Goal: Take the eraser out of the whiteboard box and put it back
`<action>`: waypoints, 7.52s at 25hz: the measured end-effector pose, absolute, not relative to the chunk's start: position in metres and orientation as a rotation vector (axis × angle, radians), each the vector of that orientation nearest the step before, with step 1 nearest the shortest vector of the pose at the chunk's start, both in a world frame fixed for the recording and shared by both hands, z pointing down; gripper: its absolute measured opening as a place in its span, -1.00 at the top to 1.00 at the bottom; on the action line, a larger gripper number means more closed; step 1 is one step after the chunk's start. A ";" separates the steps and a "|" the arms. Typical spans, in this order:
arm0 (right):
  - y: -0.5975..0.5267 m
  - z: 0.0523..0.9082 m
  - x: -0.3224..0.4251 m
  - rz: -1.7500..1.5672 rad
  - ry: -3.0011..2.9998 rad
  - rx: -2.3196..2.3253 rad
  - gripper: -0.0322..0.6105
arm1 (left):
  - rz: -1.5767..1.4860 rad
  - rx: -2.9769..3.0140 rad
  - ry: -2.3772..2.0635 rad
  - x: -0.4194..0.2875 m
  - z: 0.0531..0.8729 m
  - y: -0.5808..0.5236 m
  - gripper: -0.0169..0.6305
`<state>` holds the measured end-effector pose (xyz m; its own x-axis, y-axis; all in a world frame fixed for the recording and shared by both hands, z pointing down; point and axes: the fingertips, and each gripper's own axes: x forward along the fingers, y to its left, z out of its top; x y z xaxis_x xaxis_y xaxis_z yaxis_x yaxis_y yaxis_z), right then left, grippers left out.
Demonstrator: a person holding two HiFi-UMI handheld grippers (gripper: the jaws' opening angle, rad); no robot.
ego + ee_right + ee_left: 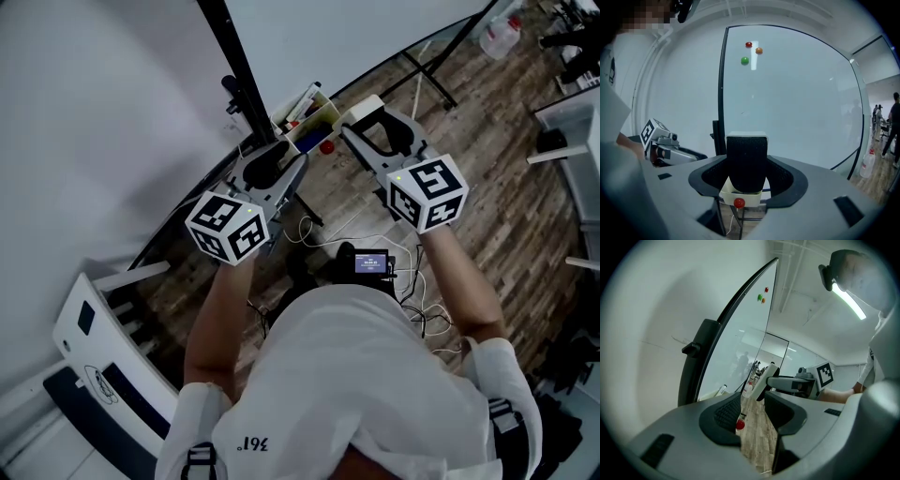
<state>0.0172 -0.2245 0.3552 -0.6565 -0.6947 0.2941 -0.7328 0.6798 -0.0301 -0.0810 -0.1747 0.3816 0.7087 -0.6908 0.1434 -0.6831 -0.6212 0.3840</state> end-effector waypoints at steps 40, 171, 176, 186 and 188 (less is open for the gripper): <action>-0.257 0.473 -0.039 0.267 -2.457 0.938 0.11 | 0.022 2.434 -1.090 -0.080 0.412 -0.171 0.44; -0.085 0.367 0.084 0.505 -2.592 1.303 0.75 | -0.126 2.396 -0.903 -0.057 0.377 -0.043 0.67; -0.076 0.377 0.082 0.534 -2.579 1.283 0.75 | -0.118 2.388 -0.893 -0.055 0.381 -0.039 0.66; -0.070 0.383 0.082 0.549 -2.588 1.272 0.80 | -0.105 2.385 -0.866 -0.049 0.386 -0.035 0.67; -0.070 0.382 0.082 0.548 -2.591 1.275 0.82 | -0.101 2.386 -0.865 -0.049 0.386 -0.035 0.67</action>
<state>0.0816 -0.0703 0.3819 -0.6068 -0.7197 0.3373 -0.7946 0.5584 -0.2383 -0.0487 -0.0354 0.3856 0.7854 -0.6064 0.1244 -0.5612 -0.6126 0.5566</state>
